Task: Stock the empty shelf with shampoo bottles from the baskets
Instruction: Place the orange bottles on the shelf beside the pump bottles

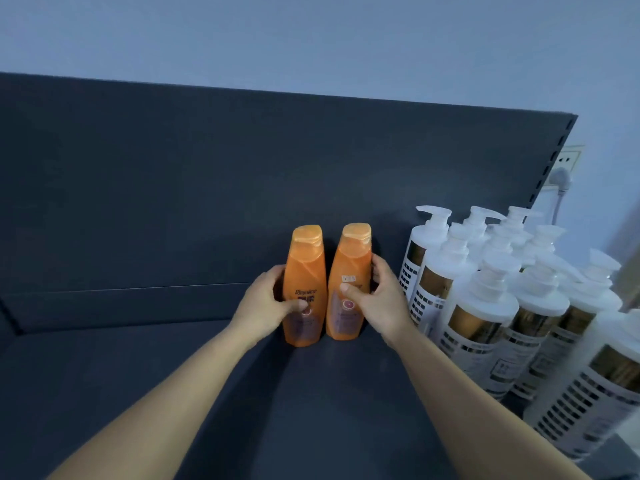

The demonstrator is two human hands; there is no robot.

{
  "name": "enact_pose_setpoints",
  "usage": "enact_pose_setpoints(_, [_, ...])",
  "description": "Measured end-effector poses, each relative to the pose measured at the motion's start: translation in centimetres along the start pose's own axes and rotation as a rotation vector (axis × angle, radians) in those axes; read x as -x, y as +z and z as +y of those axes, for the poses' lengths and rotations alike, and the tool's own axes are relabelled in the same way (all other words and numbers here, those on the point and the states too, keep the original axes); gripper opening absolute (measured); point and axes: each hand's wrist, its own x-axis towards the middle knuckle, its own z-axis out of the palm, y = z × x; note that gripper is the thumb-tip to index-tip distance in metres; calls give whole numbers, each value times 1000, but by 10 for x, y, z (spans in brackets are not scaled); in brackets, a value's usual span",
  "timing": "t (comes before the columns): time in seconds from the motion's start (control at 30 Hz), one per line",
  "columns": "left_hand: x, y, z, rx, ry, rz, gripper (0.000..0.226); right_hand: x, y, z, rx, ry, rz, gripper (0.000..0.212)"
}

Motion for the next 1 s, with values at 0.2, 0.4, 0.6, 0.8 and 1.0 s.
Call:
enact_pose_setpoints(0.2, [-3,4,2,-125,86,82,40,-4,3,1,205,-4,79,66])
enact_pose_setpoints(0.4, [-11,10,0,-190,117,126,49,-8,1,3,163,-12,72,60])
enact_pose_setpoints(0.6, [-19,15,-1,-281,166,175,46,-8,6,1,179,26,55,68])
enact_pose_setpoints(0.8, [-20,14,-3,-285,175,146,56,-6,11,-5,291,78,55,74])
enact_pose_setpoints(1.0, [4,-1,-9,-436,203,108,63,24,17,-13,394,-31,230,79])
